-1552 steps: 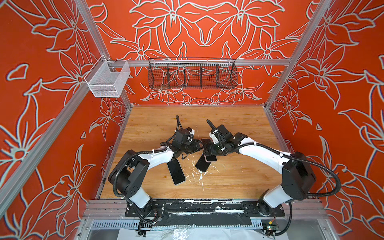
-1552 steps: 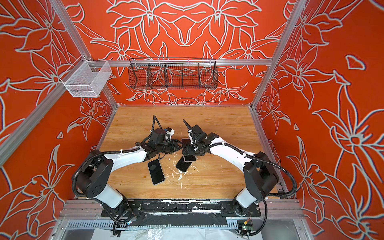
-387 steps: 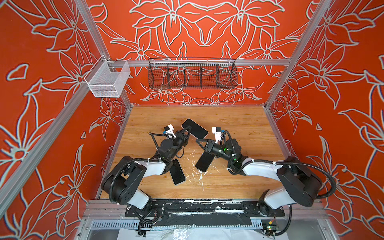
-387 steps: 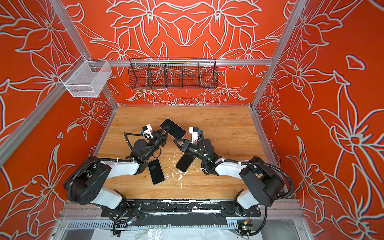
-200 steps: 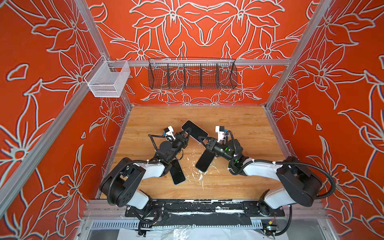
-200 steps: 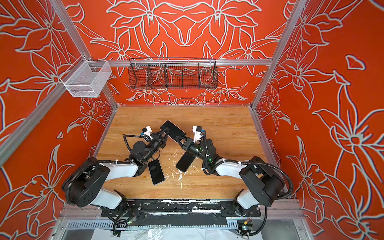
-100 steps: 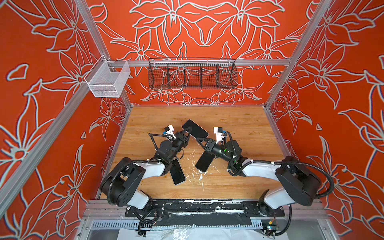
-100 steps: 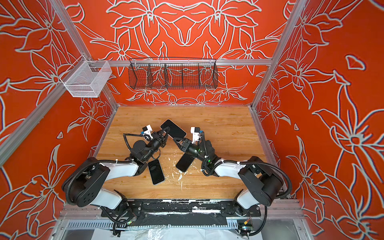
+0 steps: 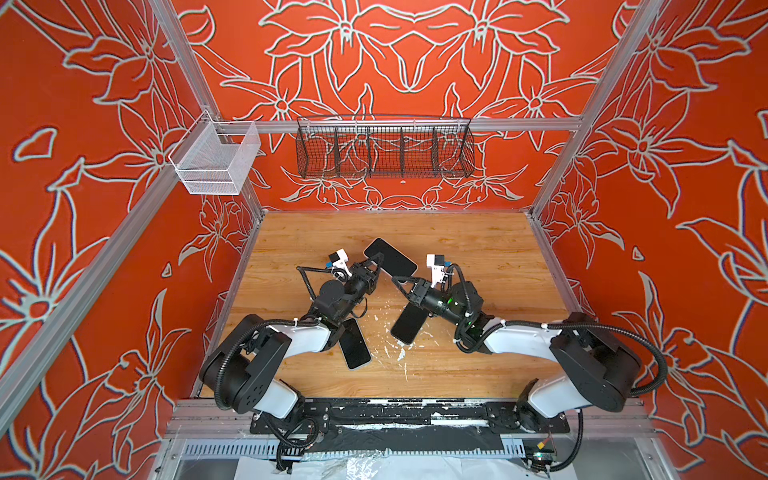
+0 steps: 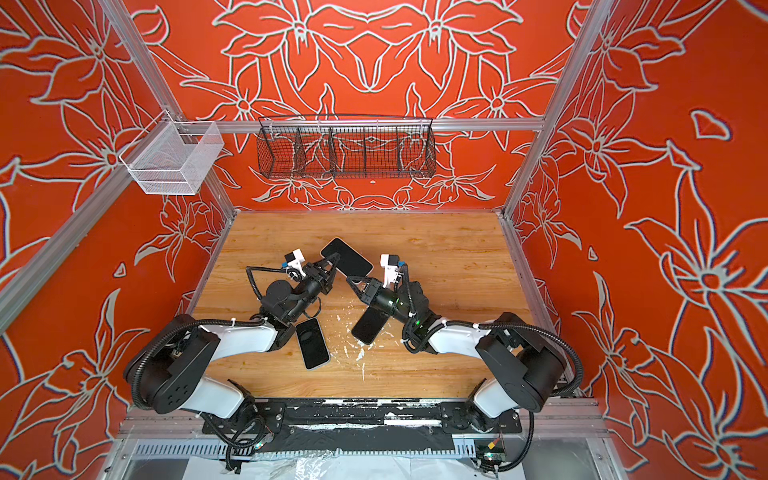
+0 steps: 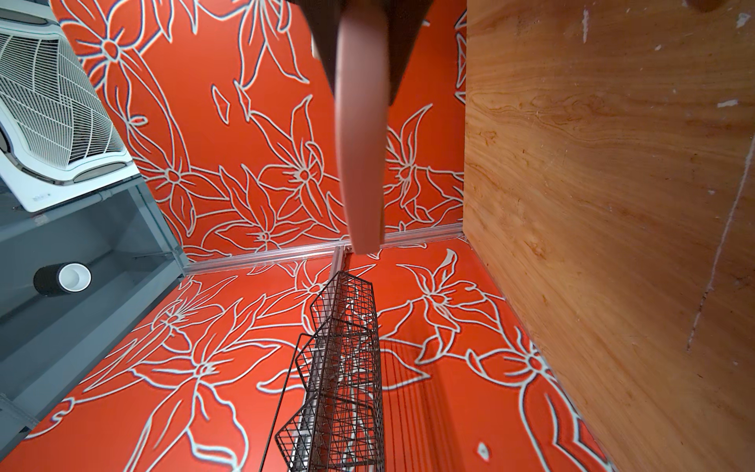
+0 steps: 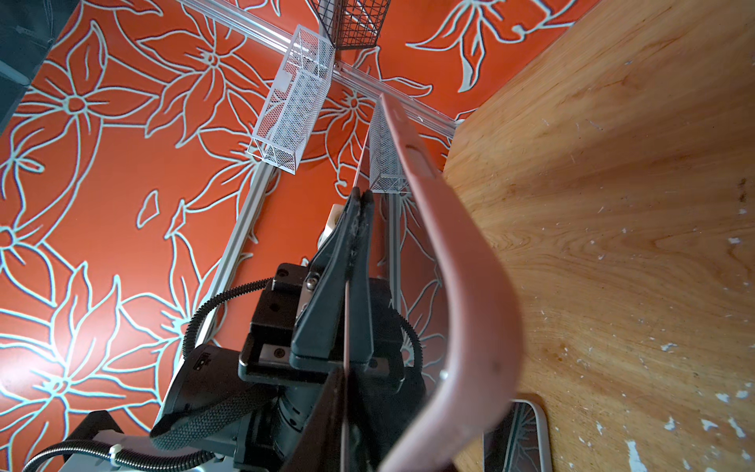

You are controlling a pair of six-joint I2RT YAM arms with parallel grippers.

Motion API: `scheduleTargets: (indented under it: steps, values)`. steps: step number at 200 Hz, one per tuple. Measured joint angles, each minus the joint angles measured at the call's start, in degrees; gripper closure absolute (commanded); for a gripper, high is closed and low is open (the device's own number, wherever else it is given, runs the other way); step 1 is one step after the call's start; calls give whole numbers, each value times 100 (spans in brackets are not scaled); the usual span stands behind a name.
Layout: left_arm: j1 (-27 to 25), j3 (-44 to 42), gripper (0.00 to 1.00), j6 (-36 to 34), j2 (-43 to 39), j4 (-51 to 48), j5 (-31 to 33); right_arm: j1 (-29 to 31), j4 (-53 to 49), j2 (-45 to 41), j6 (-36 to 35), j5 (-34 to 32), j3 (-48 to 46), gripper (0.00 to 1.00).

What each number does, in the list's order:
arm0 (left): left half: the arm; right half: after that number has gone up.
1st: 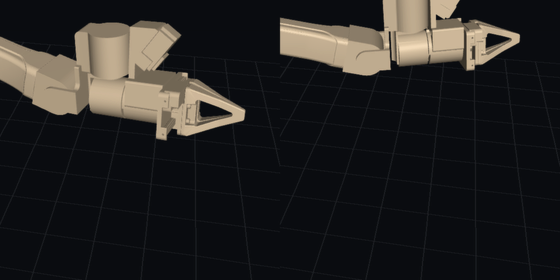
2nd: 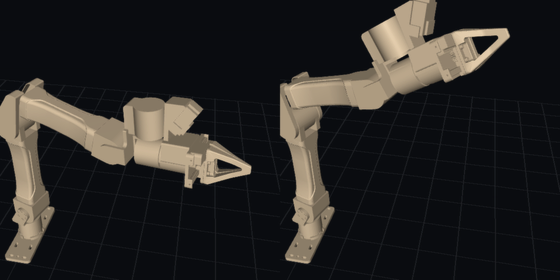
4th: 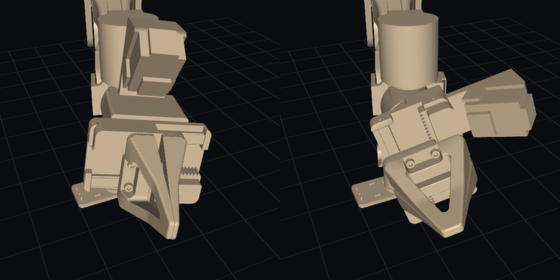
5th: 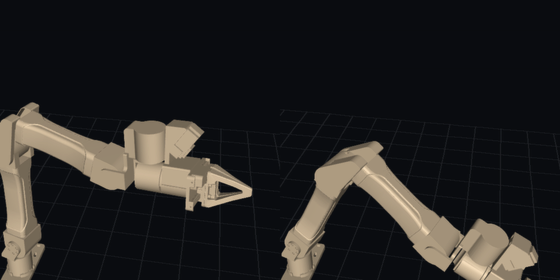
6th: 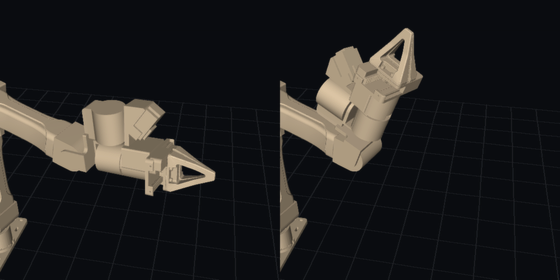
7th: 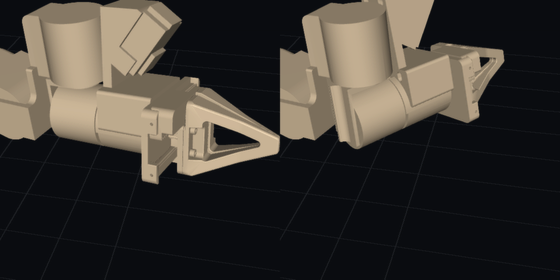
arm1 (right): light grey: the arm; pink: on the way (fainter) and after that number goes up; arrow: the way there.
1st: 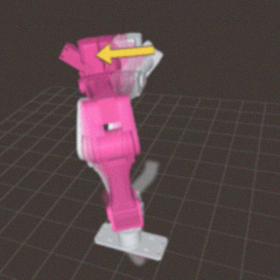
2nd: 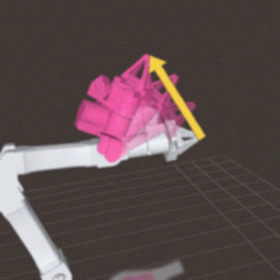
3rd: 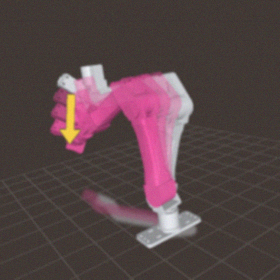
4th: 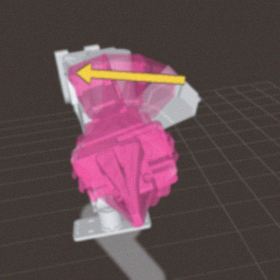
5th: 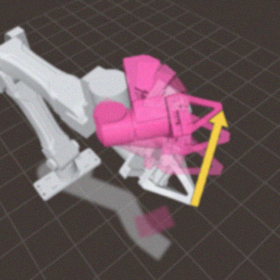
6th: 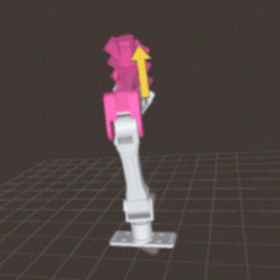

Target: Take the phone out of the phone case

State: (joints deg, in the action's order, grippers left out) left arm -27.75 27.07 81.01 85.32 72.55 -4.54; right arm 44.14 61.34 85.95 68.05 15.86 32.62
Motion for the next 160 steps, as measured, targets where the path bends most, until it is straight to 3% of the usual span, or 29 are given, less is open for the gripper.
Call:
scheduleTargets:
  steps: [95, 160]
  values:
    - [0, 0, 100, -26, 31, -9, 48, 127, 52, 81, 9, -170, 0, 74]
    - [0, 2, 100, -15, 33, -4, 81, 160, 116, 129, 17, -210, 0, 83]
